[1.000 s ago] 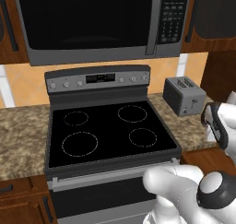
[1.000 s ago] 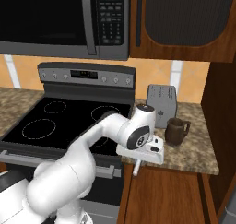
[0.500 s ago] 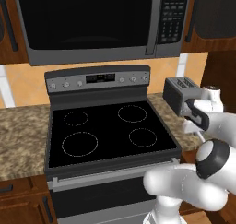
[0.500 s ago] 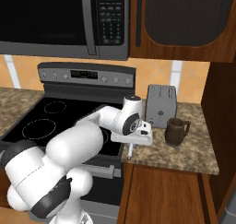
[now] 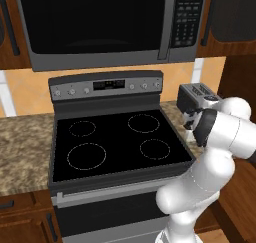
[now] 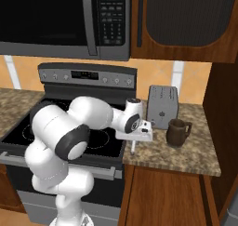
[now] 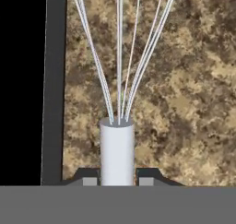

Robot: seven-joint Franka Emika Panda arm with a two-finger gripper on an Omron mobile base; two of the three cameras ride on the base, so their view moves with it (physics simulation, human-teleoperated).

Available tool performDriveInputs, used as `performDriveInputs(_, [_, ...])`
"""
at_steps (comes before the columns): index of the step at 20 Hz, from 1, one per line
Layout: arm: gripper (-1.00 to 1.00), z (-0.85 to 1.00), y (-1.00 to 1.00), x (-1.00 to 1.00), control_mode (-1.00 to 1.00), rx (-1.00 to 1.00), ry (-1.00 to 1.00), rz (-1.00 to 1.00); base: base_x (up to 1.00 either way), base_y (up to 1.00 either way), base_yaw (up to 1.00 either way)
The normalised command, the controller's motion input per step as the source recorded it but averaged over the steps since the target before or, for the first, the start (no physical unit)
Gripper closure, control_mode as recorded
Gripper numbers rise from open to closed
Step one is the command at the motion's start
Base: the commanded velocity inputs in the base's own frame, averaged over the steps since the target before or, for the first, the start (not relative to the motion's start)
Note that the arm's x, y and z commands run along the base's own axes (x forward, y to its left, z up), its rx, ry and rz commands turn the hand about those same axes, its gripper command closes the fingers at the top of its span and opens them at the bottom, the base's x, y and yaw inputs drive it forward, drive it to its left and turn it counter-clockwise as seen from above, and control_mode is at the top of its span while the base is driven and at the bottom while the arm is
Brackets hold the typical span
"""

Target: Pick the whisk from the drawer and place it on the counter.

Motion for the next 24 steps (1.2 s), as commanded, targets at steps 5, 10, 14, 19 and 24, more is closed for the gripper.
performDriveInputs(5, [1.00, -0.38, -0.09, 0.52, -1.00, 0.00, -0.01, 0.00, 0.00, 0.00, 0.00])
performDriveInputs(10, [-1.00, 0.00, -0.02, 0.06, -1.00, 0.00, 0.00, 0.00, 0.00, 0.00, 0.00])
performDriveInputs(14, [-1.00, 0.07, 0.00, 0.00, -1.00, 0.00, -0.04, 0.00, 0.00, 0.00, 0.00])
performDriveInputs(19, [-1.00, 0.52, 0.13, -0.40, -1.00, 0.00, -0.17, -0.03, 0.00, 0.00, 0.00])
performDriveInputs(24, [-1.00, 0.87, 0.51, -0.88, -1.00, -0.04, -0.09, -0.08, 0.00, 0.00, 0.00])
